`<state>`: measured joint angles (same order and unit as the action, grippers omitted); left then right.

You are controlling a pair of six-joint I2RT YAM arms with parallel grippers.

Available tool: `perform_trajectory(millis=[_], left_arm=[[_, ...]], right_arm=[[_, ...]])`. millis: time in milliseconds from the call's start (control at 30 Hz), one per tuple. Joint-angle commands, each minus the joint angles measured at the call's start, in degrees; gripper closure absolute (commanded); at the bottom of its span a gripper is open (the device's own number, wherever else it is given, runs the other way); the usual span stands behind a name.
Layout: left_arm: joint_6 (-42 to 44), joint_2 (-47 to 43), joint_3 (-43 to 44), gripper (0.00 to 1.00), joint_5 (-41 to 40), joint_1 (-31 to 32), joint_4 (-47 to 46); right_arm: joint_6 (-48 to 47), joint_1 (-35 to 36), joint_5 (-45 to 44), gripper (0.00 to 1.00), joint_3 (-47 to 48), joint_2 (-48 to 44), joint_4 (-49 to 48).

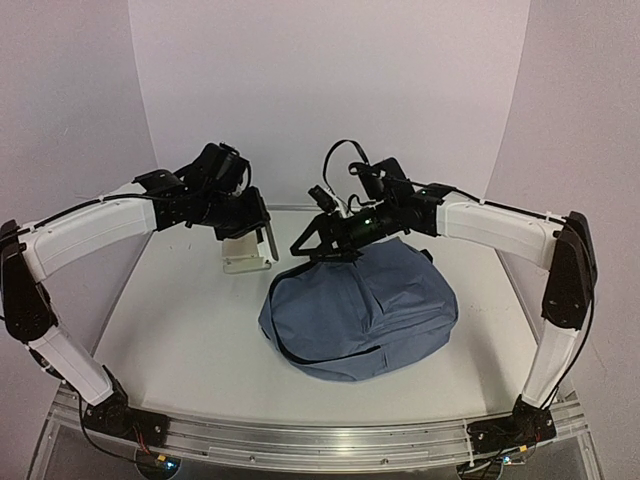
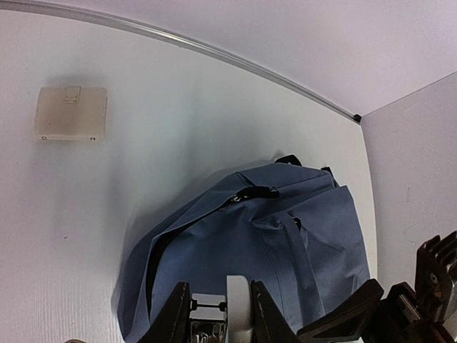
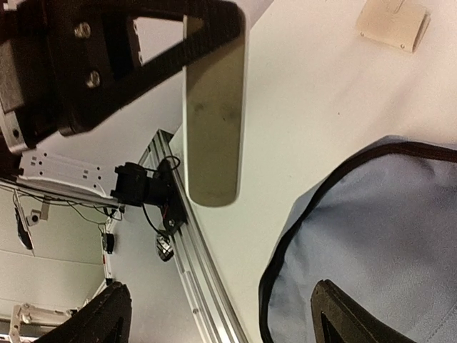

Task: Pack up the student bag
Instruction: Pick up the stationery from the center of the board.

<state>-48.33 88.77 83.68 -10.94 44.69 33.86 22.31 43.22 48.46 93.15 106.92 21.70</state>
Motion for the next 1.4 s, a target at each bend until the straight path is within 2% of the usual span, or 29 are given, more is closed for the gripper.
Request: perform_trajectory(millis=[0, 533, 733, 1067, 1133, 1200, 1267, 1367], left_arm=[[-2.05, -0.1, 1.79, 1.0, 1.24, 0.27, -6.01], [-4.54, 3.08, 3.44, 1.0, 3.46, 0.58, -8.8], [-4.66, 3.96, 3.95, 1.0, 3.61, 0.58, -8.68], [-5.35, 4.51, 4.47, 1.0, 5.43, 0.58, -10.47], [-5.55, 4.65, 4.67, 0.98, 5.13, 0.58, -9.94], [-5.87, 4.38, 4.69, 0.88, 4.57, 0.53, -9.25], [-6.06, 3.4, 4.04, 0.72, 3.94, 0.32, -9.12], [-6.76, 0.12, 0.77, 0.35, 4.62, -1.32, -10.72]], right_arm=[[6.93, 0.13, -2.37, 0.16, 0.48, 1.8, -9.66], [12.51, 0.9, -3.1, 0.34, 6.26, 8.94, -14.22], [13.41, 1.15, -1.19, 0.36, 5.5, 9.05, -15.94], [14.89, 1.25, -3.25, 0.69, 5.64, 9.45, -16.43], [15.31, 1.19, -3.36, 0.83, 5.9, 9.45, -16.44], [15.72, 1.03, -3.36, 0.98, 6.26, 9.3, -16.46], [16.46, 0.39, -3.19, 1.0, 6.64, 9.08, -16.47], [17.7, -1.53, -2.58, 1.0, 7.45, 8.45, -16.59]])
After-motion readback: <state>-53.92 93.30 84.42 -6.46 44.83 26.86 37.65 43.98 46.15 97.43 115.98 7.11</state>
